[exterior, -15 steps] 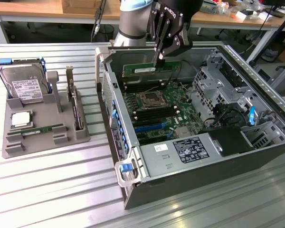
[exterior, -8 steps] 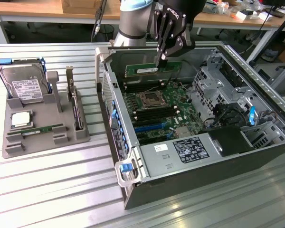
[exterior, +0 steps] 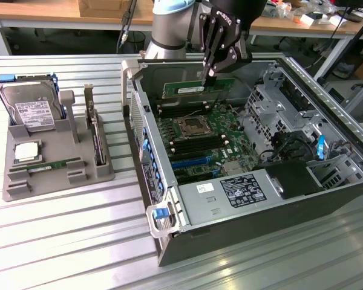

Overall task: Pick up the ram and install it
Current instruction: 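Pick up the ram and move it above insertion slot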

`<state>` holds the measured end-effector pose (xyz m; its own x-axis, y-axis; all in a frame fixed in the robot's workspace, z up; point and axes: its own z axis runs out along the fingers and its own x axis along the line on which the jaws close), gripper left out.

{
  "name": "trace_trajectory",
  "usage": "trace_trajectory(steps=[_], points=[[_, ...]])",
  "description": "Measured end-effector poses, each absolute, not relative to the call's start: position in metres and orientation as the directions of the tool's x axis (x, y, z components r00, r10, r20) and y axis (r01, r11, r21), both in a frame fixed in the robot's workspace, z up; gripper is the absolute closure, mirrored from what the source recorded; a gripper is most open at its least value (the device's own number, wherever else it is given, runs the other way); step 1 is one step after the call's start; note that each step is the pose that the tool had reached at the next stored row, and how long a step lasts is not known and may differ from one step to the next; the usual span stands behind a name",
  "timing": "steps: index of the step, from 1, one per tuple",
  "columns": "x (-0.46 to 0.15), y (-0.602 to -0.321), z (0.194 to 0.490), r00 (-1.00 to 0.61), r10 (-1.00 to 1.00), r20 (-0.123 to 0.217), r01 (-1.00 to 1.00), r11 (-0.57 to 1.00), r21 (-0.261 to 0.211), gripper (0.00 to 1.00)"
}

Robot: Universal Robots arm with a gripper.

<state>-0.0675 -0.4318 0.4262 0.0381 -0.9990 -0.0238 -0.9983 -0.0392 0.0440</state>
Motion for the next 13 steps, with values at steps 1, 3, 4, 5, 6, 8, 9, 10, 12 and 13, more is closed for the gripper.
trace_trajectory(steps=[1,3,4,5,6,8,9,10,12,13], points=[[-0.067,-0.432,0.426,0.038,-0.999,-0.024,-0.998,-0.039,0.044,0.88],[-0.065,-0.432,0.426,0.038,-0.999,-0.024,-0.998,-0.039,0.044,0.88],[-0.065,-0.432,0.426,0.038,-0.999,-0.024,-0.998,-0.039,0.044,0.88],[-0.064,-0.432,0.426,0.038,-0.999,-0.024,-0.998,-0.039,0.044,0.88],[-0.063,-0.432,0.425,0.038,-0.999,-0.024,-0.998,-0.039,0.044,0.88],[-0.059,-0.432,0.425,0.038,-0.999,-0.024,-0.998,-0.039,0.044,0.88],[-0.058,-0.432,0.425,0.038,-0.999,-0.024,-0.998,-0.039,0.044,0.88],[-0.056,-0.432,0.424,0.038,-0.999,-0.024,-0.998,-0.039,0.044,0.88],[-0.054,-0.432,0.424,0.038,-0.999,-0.024,-0.998,-0.039,0.044,0.88],[-0.053,-0.432,0.424,0.038,-0.999,-0.024,-0.998,-0.039,0.044,0.88]])
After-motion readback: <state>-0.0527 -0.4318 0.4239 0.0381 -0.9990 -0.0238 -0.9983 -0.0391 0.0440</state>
